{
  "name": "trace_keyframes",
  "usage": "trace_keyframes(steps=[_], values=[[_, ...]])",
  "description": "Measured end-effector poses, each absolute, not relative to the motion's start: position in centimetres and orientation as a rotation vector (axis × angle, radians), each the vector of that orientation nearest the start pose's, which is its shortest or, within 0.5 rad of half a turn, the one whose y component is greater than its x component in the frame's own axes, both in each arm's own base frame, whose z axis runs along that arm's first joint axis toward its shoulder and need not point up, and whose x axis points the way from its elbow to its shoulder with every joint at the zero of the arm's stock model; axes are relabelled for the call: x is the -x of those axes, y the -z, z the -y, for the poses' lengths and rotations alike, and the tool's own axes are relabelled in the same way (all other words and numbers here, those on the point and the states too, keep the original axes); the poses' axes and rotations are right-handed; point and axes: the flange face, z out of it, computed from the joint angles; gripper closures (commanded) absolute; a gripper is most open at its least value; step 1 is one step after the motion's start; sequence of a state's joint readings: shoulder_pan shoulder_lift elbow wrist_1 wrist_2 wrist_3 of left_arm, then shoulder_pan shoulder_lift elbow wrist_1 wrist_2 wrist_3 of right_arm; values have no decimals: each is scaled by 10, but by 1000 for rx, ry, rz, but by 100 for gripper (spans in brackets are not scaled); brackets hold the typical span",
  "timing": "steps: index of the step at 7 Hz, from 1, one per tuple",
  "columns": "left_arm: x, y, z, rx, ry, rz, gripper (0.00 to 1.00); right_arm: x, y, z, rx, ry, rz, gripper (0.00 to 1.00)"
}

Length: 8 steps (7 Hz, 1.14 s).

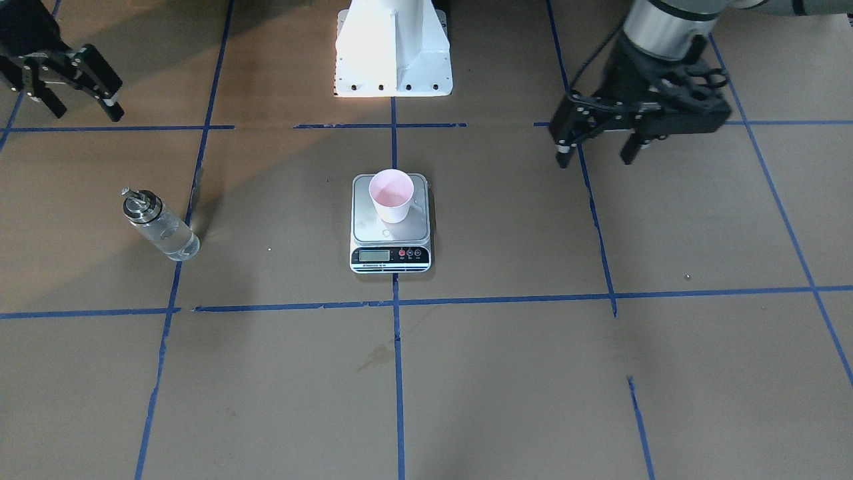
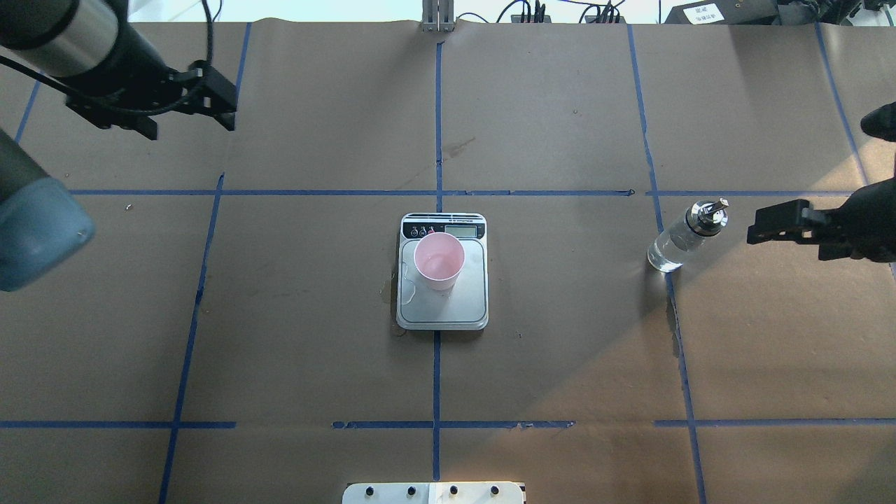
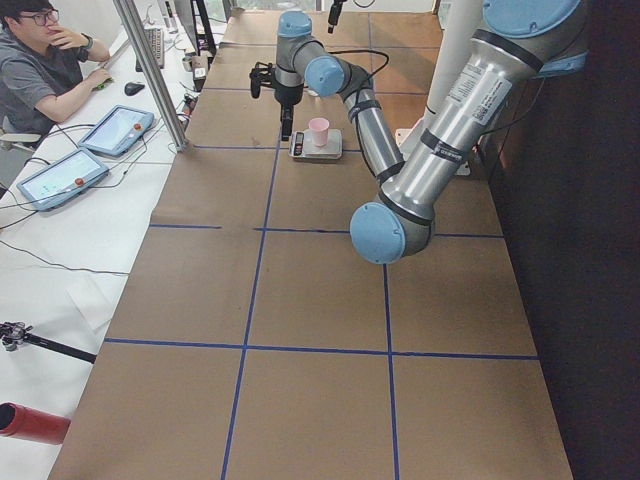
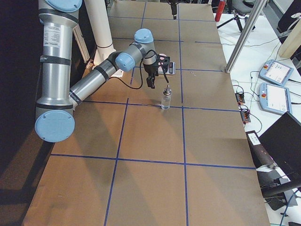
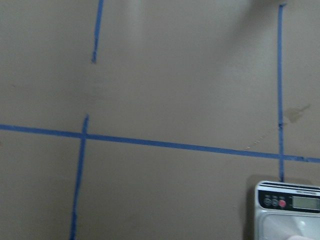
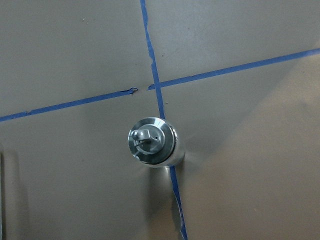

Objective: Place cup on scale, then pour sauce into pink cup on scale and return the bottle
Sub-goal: 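Close the right gripper around the glass sauce bottle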

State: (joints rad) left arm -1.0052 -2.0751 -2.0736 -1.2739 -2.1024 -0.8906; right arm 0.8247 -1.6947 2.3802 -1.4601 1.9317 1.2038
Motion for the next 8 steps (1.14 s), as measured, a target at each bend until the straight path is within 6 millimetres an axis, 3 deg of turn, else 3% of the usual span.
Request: trace_keyframes(steps=[2, 3, 4, 6, 8], values=[[-142, -299, 532, -259, -130, -686, 0, 231, -351, 324, -314, -291, 799, 0], [-88, -364, 547, -272, -266, -629, 0, 244, -361, 319, -384, -289, 772, 0], [-48, -409, 555, -284, -340, -622, 0, 260, -372, 317, -462, -284, 737, 0], [-20, -455, 556, -270, -364, -593, 0, 294, -409, 318, -614, -280, 712, 0], [-13, -477, 558, -257, -356, -531, 0, 320, -462, 319, -742, -257, 682, 0]])
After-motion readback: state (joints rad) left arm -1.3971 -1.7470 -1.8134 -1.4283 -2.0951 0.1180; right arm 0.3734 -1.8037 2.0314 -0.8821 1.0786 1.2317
